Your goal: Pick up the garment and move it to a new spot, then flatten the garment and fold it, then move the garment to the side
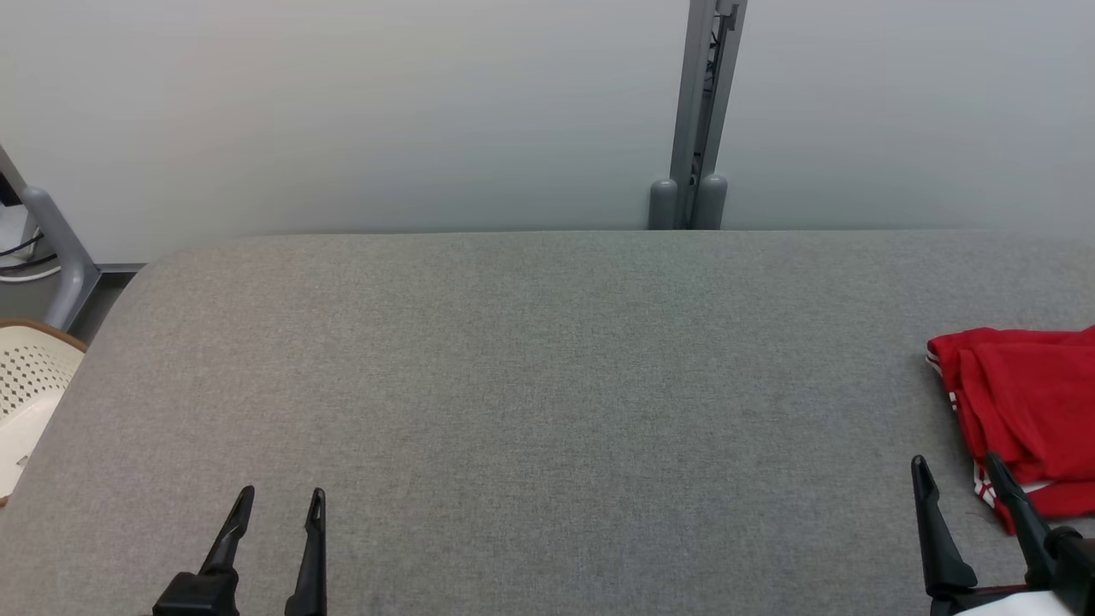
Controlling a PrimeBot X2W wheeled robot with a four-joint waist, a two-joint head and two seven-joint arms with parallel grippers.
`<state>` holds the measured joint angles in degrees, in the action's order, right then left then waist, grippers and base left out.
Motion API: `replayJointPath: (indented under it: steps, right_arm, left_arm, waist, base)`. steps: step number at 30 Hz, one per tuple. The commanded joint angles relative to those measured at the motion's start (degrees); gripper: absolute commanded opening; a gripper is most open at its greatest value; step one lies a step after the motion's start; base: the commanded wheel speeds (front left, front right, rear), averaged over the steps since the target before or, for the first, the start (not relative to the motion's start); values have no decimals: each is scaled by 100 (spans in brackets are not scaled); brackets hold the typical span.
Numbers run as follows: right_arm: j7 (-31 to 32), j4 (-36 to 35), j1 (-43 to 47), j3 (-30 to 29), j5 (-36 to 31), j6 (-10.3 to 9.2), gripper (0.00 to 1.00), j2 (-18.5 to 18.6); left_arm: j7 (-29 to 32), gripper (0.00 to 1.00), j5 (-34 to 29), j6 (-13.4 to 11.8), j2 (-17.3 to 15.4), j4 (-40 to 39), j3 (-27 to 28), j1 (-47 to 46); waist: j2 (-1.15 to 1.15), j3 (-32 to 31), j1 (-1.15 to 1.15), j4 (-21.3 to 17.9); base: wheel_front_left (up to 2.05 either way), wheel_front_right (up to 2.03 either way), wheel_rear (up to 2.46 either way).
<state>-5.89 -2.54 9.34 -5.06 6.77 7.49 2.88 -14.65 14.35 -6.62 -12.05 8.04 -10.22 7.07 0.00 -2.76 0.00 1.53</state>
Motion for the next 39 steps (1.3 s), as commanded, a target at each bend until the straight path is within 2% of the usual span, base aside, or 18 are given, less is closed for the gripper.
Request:
replayJointPath:
  steps: [1,15,16,20,39]
  right_arm:
    - [12,-19,30,-10,0,1,100,11]
    - [29,-77,44,-1,49,1,100,10]
    - [6,-24,9,7,31,0,0,-3]
    - [11,184,62,28,87,0,0,-74]
    - [282,539,-347,27,2213,0,0,-16]
  left_arm:
    - [-7,100,48,-11,-33,7,4,-43]
    - [-24,100,64,-27,-66,80,-48,-132]
    - [-4,0,39,-4,-20,91,-47,-31]
    - [15,0,90,10,95,271,-86,71]
    - [528,0,1993,357,287,354,348,-297]
  waist:
    - [0,-1,0,-4]
    - [0,51,0,9]
    - [0,51,0,8]
    - [0,54,0,6]
    - [0,91,0,-18]
  base:
    - [0,0,0]
    - [0,0,0]
    - [0,0,0]
    - [0,0,0]
    - [0,0,0]
